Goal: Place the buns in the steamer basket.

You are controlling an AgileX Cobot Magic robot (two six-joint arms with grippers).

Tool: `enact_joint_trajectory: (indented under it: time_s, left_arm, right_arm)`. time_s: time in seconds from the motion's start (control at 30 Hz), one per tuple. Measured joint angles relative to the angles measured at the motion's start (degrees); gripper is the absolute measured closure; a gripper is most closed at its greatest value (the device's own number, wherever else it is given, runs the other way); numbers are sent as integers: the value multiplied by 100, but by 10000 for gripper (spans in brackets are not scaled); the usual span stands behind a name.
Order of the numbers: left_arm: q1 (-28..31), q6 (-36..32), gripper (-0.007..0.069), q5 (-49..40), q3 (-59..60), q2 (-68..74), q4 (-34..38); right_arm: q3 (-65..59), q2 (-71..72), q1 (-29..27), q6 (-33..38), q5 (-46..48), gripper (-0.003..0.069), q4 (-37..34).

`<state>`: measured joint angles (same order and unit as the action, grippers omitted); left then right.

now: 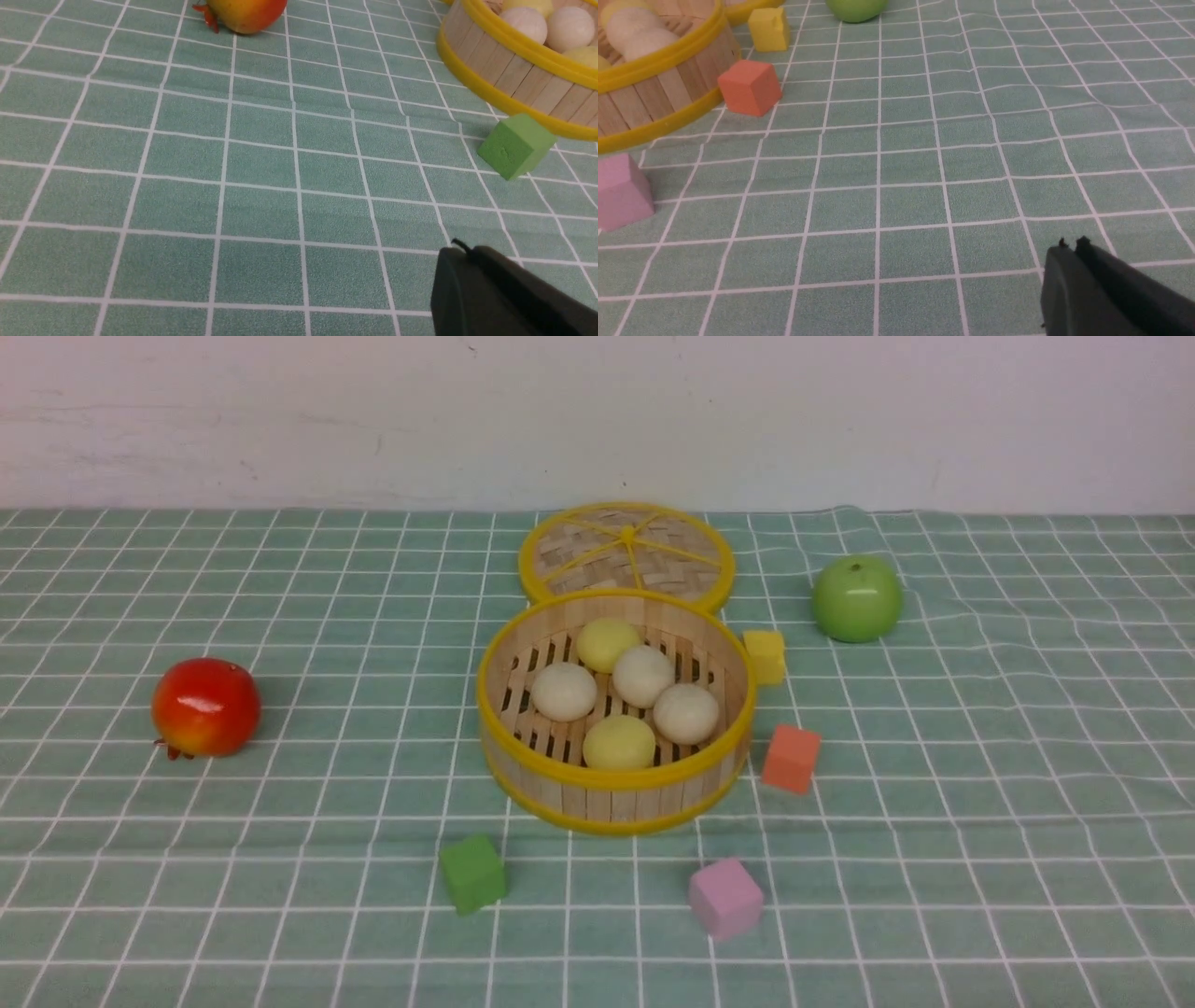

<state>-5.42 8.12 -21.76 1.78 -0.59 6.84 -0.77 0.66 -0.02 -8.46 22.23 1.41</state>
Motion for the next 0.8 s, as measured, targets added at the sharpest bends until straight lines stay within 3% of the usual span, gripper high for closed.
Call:
enact_joint_trajectory:
  time_s: [0.8]
  left_arm:
    - [0,16,638,11,0,0,-19]
  right_arm:
    - [0,0,0,0,0,629,0]
